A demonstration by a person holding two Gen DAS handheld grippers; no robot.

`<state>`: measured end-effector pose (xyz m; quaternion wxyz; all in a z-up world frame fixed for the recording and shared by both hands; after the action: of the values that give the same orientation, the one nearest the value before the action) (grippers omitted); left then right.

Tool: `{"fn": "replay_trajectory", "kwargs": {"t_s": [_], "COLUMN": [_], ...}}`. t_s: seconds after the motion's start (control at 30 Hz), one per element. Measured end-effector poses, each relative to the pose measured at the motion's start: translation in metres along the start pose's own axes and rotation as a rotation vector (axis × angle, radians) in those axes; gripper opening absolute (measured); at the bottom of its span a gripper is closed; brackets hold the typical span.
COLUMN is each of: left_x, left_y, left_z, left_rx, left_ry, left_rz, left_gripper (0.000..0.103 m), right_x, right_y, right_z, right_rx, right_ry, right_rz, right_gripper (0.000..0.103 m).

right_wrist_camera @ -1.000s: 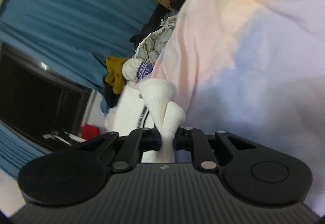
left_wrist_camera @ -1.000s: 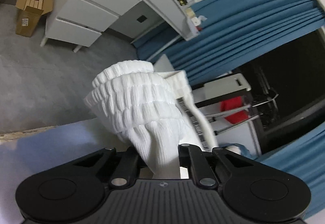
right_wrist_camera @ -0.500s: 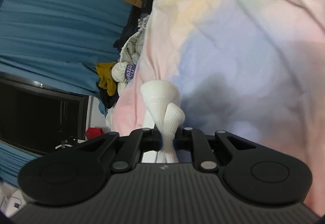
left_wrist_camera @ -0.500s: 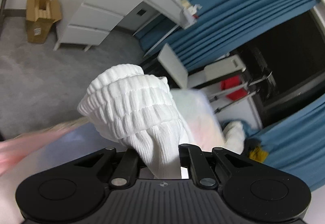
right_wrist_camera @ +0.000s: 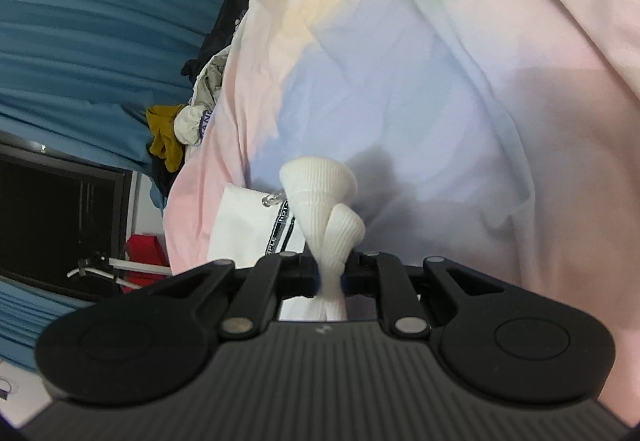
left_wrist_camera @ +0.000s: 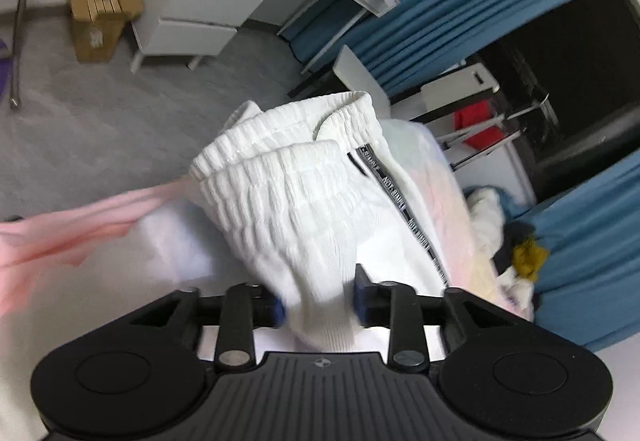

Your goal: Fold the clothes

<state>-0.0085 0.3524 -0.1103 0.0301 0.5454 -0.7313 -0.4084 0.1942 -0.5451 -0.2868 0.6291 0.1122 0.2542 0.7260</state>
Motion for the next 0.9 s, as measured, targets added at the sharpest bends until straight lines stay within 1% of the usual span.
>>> {"fn": "replay_trajectory", "kwargs": {"t_s": [0.03, 0.07, 0.2, 0.27, 0.4, 0.5, 0.57, 0.7, 0.77, 0.9], "left_x": [0.003, 0.006, 0.016, 0.02, 0.03, 0.048, 0.067, 0.107, 0.128, 0.166], "left_y": [0.006, 0.013, 0.041, 0.05, 0.055, 0.04, 0.023, -0.02, -0.043, -0.087], "left_z": [-0.004, -0.009, -0.031, -0.051, -0.099, -0.139, -0.165, -0.211, -0.232, -0.262], "left_rx": [-0.015, -0.028, -0.079, -0.09, -0.061, -0.052, -0.047, -0.02, -0.021, 0.005], "left_ry": [-0.021, -0.048, -0.156, -0.228, -0.33, -0.435, -0.494, -0.578, -0.637, -0.701], "left_rz": [-0.004, -0.013, -0.05, -0.079, -0.106, -0.094, -0.084, -0.028, -0.002, 0.041], "left_gripper": [0.05, 0.054, 0.057, 0.061, 0.066, 0.067, 0.067, 0.067, 0.067, 0.066], "right_x": [0.0, 0.0, 0.0, 0.0, 0.0, 0.0, 0.0, 0.0, 0.001, 0.003], "right_y": [-0.001, -0.002, -0.004, -0.004, -0.003, -0.003, -0.003, -0.003, -0.002, -0.001], "right_z": [0.0, 0.0, 0.0, 0.0, 0.0, 0.002, 0.002, 0.002, 0.002, 0.005], "right_rx": [0.003, 0.006, 0.012, 0.013, 0.01, 0.012, 0.013, 0.014, 0.015, 0.023], "right_ry": [0.01, 0.019, 0.032, 0.034, 0.034, 0.051, 0.058, 0.058, 0.055, 0.075], "right_rz": [0.002, 0.004, 0.01, 0.011, 0.017, 0.017, 0.018, 0.016, 0.012, 0.001], "right_gripper": [0.013, 0.013, 0.013, 0.013, 0.013, 0.013, 0.013, 0.013, 0.013, 0.013]}}
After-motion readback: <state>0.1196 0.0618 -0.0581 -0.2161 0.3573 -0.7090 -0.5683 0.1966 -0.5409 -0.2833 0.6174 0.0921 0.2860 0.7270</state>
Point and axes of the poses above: each gripper's, at about its wrist camera, not at the fingertips, and y roughly against the way its jaws point, z to its left, x to its underside, the point moved 4 cm from there along -y, roughly the way its jaws point, and after that the axes turned 3 degrees about z, right-handed, at the moved point
